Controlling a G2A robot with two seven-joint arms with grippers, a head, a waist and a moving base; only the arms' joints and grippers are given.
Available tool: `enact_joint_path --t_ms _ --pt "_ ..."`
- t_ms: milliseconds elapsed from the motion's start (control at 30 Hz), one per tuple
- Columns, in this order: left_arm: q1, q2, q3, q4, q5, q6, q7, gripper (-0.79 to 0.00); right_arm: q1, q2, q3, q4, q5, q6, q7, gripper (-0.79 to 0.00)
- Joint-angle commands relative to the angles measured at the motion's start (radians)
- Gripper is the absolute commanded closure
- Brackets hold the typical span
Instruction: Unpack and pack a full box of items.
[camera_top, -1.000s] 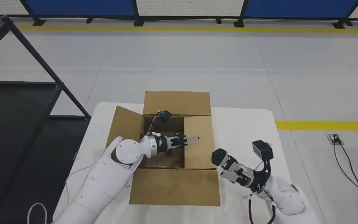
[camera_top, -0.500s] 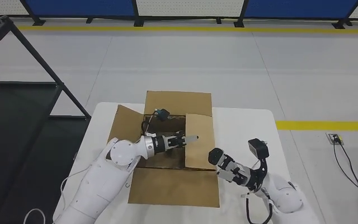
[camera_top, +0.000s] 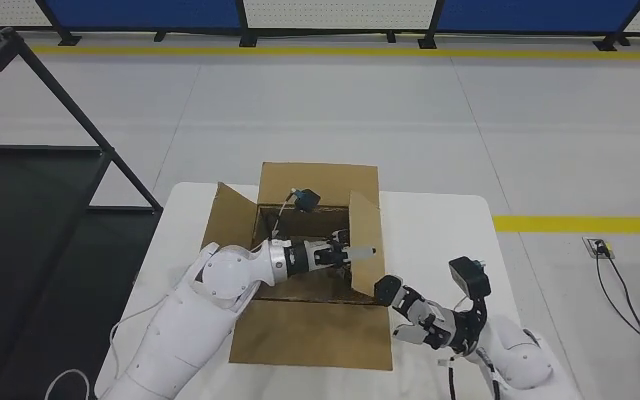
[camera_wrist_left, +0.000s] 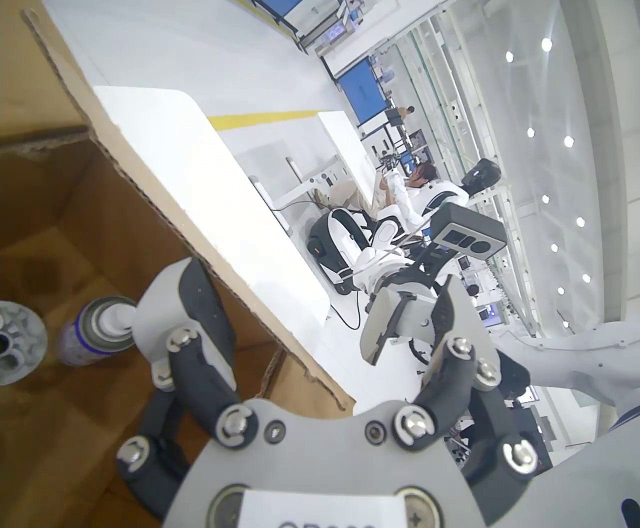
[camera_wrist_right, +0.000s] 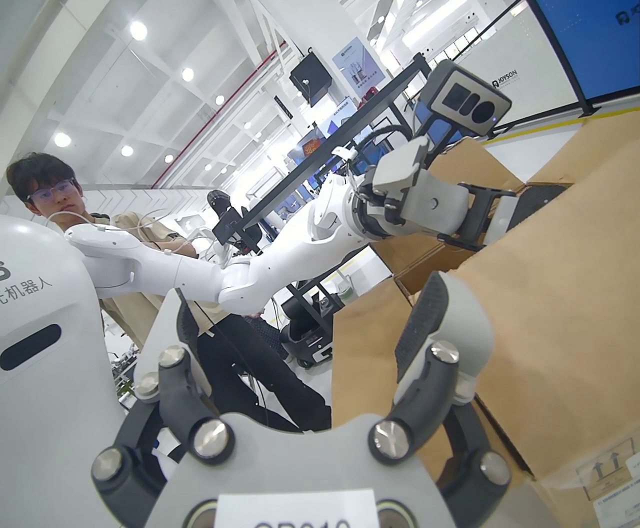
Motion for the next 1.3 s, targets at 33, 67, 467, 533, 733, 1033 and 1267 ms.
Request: enact_joint_path --t_ms 33,67,467,533,733,1033,1267 --pt "-0.011 -0.007 0.017 -0.024 0.006 0.016 0.007 -0.785 -0.011 0.014 -0.001 -0.007 -0.006 -0.013 -0.013 -0.785" --pt "-0.015 -0.01 0.023 -0.029 0.007 0.022 0.01 -0.785 -0.014 0.02 0.0 -0.008 -0.008 -0.018 -0.018 -0.785" --pt "-0.101 -0.063 0.136 0.009 0.012 0.074 0.048 -0.785 -0.101 0.086 0.033 -0.082 -0.007 -0.077 -0.077 -0.785" --pt "-0.119 -0.076 0.159 0.032 0.007 0.077 0.054 -0.785 -0.118 0.098 0.04 -0.102 -0.001 -0.077 -0.077 -0.785" --pt "-0.167 -0.123 0.232 0.14 -0.034 0.068 0.075 -0.785 -0.14 0.126 0.042 -0.125 0.009 -0.077 -0.077 -0.785" --pt "-0.224 -0.17 0.282 0.28 -0.019 0.006 0.066 -0.785 -0.156 0.129 0.079 -0.075 -0.086 -0.053 -0.181 -0.785" --pt "-0.236 -0.178 0.255 0.315 -0.046 -0.02 0.033 -0.785 -0.167 0.118 0.088 -0.083 -0.209 0.05 -0.333 -0.785"
